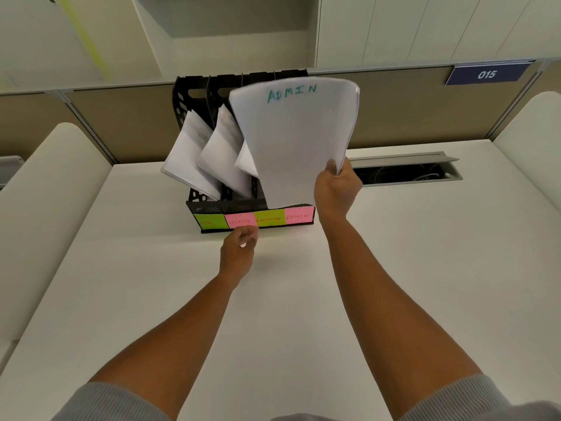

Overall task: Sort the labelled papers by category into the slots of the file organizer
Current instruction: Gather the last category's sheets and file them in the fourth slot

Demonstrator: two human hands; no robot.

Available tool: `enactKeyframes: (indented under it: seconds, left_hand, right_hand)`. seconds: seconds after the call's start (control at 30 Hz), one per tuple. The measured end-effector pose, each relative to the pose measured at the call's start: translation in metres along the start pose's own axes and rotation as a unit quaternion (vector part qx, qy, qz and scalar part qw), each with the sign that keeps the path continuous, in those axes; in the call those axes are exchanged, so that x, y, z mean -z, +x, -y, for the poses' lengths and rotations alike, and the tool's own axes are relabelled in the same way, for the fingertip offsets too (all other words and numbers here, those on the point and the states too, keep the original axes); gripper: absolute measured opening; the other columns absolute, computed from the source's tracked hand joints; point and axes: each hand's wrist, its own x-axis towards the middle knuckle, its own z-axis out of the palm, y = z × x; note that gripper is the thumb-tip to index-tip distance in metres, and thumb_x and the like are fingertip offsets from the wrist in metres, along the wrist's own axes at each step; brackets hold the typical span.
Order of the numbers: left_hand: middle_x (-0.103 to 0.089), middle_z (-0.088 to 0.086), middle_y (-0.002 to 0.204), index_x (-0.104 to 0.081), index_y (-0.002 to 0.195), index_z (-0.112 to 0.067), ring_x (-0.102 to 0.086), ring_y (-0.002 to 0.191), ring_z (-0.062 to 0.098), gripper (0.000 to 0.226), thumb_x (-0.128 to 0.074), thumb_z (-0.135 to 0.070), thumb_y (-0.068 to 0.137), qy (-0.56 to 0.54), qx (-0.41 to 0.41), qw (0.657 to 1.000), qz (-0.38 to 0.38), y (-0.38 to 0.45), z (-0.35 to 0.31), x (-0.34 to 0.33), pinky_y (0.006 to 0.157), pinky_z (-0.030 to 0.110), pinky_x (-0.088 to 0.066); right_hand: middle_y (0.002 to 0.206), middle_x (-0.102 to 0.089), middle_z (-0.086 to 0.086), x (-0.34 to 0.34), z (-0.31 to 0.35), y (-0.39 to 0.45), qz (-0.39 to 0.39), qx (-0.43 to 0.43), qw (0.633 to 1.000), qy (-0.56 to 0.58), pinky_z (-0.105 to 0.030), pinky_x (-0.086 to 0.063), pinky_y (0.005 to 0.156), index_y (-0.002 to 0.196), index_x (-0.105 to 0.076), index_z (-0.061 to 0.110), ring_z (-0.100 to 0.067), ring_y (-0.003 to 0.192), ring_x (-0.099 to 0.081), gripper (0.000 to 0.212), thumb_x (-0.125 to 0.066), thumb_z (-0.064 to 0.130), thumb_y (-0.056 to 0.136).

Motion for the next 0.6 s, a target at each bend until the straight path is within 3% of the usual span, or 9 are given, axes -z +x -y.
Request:
enactKeyframes:
  seconds: [0.17,0.33,0.43,0.6]
  left_hand:
    - [-0.066,-0.011,0.108,-0.067,0.105,-0.023,-0.057,0.103,0.004,0.014,-0.059,-0.019,0.095,0.041,-0.013,0.999,0.029,-0.002,0.008,-0.007,0.076,0.009,-0.037]
    - [-0.067,-0.013,0.108,-0.067,0.103,-0.023,-0.058,0.106,0.005,0.014,-0.058,-0.017,0.094,0.064,-0.02,0.996,0.057,0.001,0.012,-0.013,0.082,0.014,-0.039]
    - [-0.066,-0.013,0.108,-0.067,0.101,-0.024,-0.057,0.107,0.005,0.014,-0.059,-0.016,0.093,0.075,-0.024,0.994,0.069,0.004,0.013,-0.017,0.086,0.02,-0.039]
    - [-0.067,-0.012,0.11,-0.067,0.1,-0.025,-0.056,0.108,0.005,0.013,-0.058,-0.017,0.094,0.092,-0.033,0.991,0.09,0.009,0.015,-0.023,0.091,0.023,-0.041]
  right_hand:
    - [0.081,-0.066,0.009,-0.008,0.014,0.012,-0.062,0.017,0.998,0.025,-0.007,-0.046,0.059,0.098,-0.068,0.007,-0.004,0.071,-0.062,0.024,-0.044,0.004,0.095]
    - [0.101,-0.07,-0.004,-0.017,0.027,0.023,-0.123,0.056,0.99,0.045,-0.008,-0.047,0.073,0.109,-0.067,0.004,-0.012,0.088,-0.064,0.027,-0.044,0.002,0.094]
    - [0.102,-0.07,-0.005,-0.026,0.026,0.03,-0.123,0.062,0.99,0.037,-0.009,-0.049,0.071,0.108,-0.066,0.003,-0.015,0.088,-0.064,0.026,-0.044,0.003,0.095]
    - [0.113,-0.068,-0.007,-0.042,0.011,0.035,-0.116,0.037,0.992,0.028,0.004,-0.04,0.065,0.12,-0.063,0.006,-0.005,0.09,-0.053,0.03,-0.044,0.004,0.096]
